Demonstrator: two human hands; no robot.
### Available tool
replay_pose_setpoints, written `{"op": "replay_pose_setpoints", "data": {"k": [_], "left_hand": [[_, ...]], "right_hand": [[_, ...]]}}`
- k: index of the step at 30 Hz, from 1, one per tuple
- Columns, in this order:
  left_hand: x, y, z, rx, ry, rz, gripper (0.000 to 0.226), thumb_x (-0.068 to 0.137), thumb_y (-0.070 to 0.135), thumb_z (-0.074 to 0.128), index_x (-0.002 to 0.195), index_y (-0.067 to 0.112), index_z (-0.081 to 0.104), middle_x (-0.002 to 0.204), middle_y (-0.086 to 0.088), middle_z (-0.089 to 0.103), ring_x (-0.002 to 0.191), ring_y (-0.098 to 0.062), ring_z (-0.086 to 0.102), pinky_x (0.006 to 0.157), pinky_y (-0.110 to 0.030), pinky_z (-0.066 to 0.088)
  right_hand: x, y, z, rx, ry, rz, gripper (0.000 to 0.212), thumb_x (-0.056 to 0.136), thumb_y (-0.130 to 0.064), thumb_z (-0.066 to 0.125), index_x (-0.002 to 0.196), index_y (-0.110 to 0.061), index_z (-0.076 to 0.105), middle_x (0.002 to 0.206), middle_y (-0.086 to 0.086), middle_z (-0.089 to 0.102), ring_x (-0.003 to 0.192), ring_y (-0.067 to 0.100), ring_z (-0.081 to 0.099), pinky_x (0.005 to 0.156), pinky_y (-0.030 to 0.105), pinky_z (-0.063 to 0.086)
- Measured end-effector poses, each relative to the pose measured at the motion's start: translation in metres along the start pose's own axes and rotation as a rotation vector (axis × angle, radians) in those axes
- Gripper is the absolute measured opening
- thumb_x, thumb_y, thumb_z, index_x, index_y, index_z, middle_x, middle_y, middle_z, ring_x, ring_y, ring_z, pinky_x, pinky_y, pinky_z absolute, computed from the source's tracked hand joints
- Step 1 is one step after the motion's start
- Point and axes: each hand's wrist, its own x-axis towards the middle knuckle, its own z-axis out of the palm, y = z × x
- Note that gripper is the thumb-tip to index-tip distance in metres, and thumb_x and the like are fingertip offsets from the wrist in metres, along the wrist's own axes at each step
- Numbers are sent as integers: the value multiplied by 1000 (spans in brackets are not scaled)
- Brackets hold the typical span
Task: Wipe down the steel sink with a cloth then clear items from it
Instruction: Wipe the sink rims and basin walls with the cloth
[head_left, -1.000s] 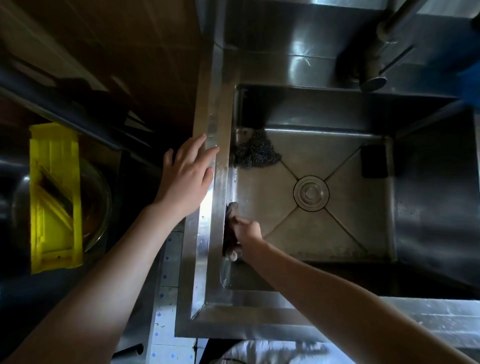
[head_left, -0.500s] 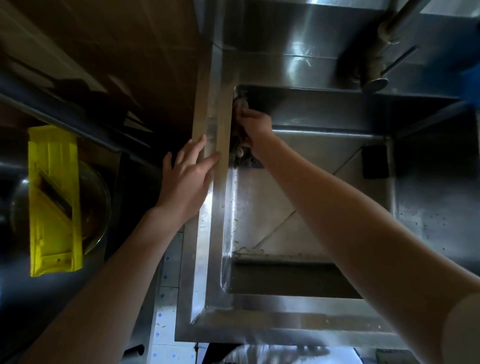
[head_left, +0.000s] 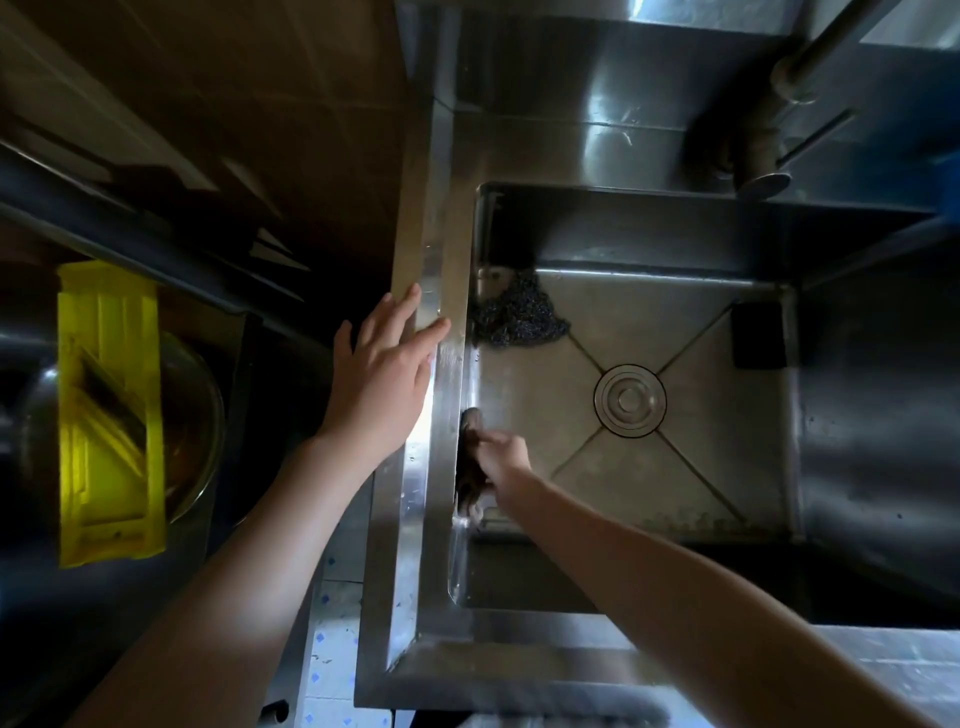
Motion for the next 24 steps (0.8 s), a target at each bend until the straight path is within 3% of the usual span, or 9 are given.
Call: {"op": "replay_pose_setpoints", "data": {"k": [5,7,9,13,15,18,21,24], "left_hand": [[0,3,0,2,5,-15,38,93,12,52,129,22,56,152,-8,30,140,-32,26,110,-58,21],[0,3,0,-7,12,-17,37,93,12,50,129,22,56,153,-8,30,140,-32,25,110,-57,20],[-1,3,0,-10,6,-14,39,95,12,48,131,23,53,154,-7,27,142,-30,21,111,-57,18],[0,2,1,-46,-4,-19,40,95,11,47,132,24,53,155,-5,25,143,-28,17,112,-57,15],[1,3,2,-61,13,-27,38,94,13,49,129,24,56,153,-6,28,142,-29,22,111,-57,18],[2,1,3,-61,28,-23,38,92,12,53,127,23,57,152,-7,31,140,-31,25,110,-59,21],[2,-2,4,-51,22,1,38,92,12,53,128,23,57,152,-8,30,140,-32,25,108,-60,24],[2,-3,4,-43,14,13,38,92,13,53,129,23,55,153,-8,28,140,-32,24,109,-59,24]], "right_hand": [[23,-113,-11,82,35,-247,17,93,-10,52,93,-8,69,78,8,65,64,18,61,47,18,49],[29,-157,-17,150,32,-373,21,90,-2,57,107,-5,68,97,16,68,80,23,64,71,24,54],[36,-183,-22,224,33,-429,31,88,-1,60,118,-5,63,102,14,65,90,23,62,86,33,51],[44,-176,-22,215,-16,-396,32,90,-3,58,121,-4,60,112,19,64,100,30,62,90,41,53],[40,-149,-18,162,-30,-330,28,90,-2,57,118,-2,61,111,20,66,92,28,64,78,34,56],[19,-97,-15,14,-56,-212,18,94,-7,52,104,-10,66,78,6,67,61,17,64,50,26,55],[-9,-41,-12,45,-83,-92,14,93,-7,52,93,-12,66,68,5,64,50,15,62,44,28,54],[-34,5,-9,70,-81,1,18,92,-3,53,103,-9,65,78,13,66,54,16,59,46,27,50]]}}
